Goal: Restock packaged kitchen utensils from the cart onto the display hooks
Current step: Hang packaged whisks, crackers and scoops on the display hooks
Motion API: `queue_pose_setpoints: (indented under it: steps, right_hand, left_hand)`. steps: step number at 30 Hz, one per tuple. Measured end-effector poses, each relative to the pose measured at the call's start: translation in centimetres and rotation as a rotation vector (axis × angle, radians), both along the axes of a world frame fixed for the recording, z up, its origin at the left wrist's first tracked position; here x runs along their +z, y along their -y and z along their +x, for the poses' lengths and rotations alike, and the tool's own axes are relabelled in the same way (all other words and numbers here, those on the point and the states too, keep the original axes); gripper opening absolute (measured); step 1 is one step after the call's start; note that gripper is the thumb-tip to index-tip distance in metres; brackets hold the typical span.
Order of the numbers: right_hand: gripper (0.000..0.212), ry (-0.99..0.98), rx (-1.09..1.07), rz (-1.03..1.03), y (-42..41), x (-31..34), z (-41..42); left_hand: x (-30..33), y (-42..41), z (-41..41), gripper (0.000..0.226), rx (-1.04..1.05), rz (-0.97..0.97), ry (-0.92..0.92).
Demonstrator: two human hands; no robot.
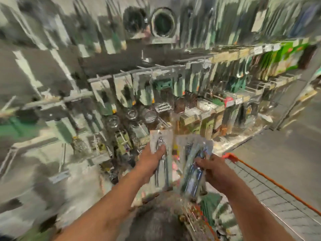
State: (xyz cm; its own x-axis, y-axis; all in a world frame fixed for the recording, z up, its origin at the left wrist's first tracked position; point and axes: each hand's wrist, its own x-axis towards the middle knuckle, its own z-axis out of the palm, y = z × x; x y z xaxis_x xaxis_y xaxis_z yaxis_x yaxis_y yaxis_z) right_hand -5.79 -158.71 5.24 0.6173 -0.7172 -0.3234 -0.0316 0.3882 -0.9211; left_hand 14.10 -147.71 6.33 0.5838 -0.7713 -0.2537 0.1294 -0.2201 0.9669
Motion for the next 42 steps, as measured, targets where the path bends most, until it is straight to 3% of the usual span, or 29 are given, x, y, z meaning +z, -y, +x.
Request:
queue_pose_setpoints:
  steps: [3, 5, 8, 9, 12, 20, 23, 30, 36, 39, 41, 42]
  right_hand:
    - [0.004, 0.042, 0.072, 0.020, -3.7, 1.2, 7.1]
    - [0.014, 0.078, 0.186, 0.033, -6.9, 1.9, 12.1]
    - [0.041, 0.133, 0.301, 0.131, -12.1, 2.4, 18.9]
    - [0.042, 0.131, 0.321, 0.155, -13.6, 2.6, 20.7]
    - [0.036, 0.118, 0.397, 0.190, -18.3, 2.8, 26.0]
    - [0.035, 0.059, 0.552, 0.065, -24.7, 3.7, 32.3]
    - [0.034, 0.036, 0.587, 0.029, -24.8, 4.4, 33.3]
    - [0.034, -0.006, 0.494, -0.002, -22.1, 5.5, 34.8]
    - [0.022, -0.012, 0.396, -0.119, -17.1, 6.3, 35.9]
    - [0.022, -0.010, 0.338, -0.139, -14.5, 7.3, 36.4]
    - [0.030, -0.012, 0.303, -0.157, -12.3, 7.2, 36.9]
    - [0.050, -0.004, 0.287, -0.166, -11.0, 6.7, 37.3]
  left_hand:
    - [1.0, -5.4, 4.3, 0.062, 0.095, -0.010, 0.032]
    - [1.1, -9.0, 7.0, 0.038, 0.171, -0.074, 0.037]
    - [1.9, -14.9, 10.2, 0.050, 0.286, -0.127, -0.031]
    - [1.8, -16.4, 11.1, 0.051, 0.341, -0.129, -0.049]
    - [1.6, -21.9, 14.2, 0.017, 0.445, -0.190, -0.058]
    - [0.9, -29.7, 18.8, 0.031, 0.624, -0.169, -0.094]
    - [1.0, -30.5, 19.3, 0.021, 0.674, -0.194, -0.073]
    - [2.5, -29.6, 20.7, 0.033, 0.697, -0.232, -0.020]
    - [3.8, -26.2, 22.3, 0.027, 0.686, -0.269, 0.028]
    - [4.3, -23.8, 23.1, 0.037, 0.670, -0.262, 0.059]
    - [4.5, -22.0, 23.5, 0.037, 0.643, -0.269, 0.067]
    - [4.5, -21.0, 23.8, 0.034, 0.635, -0.272, 0.065]
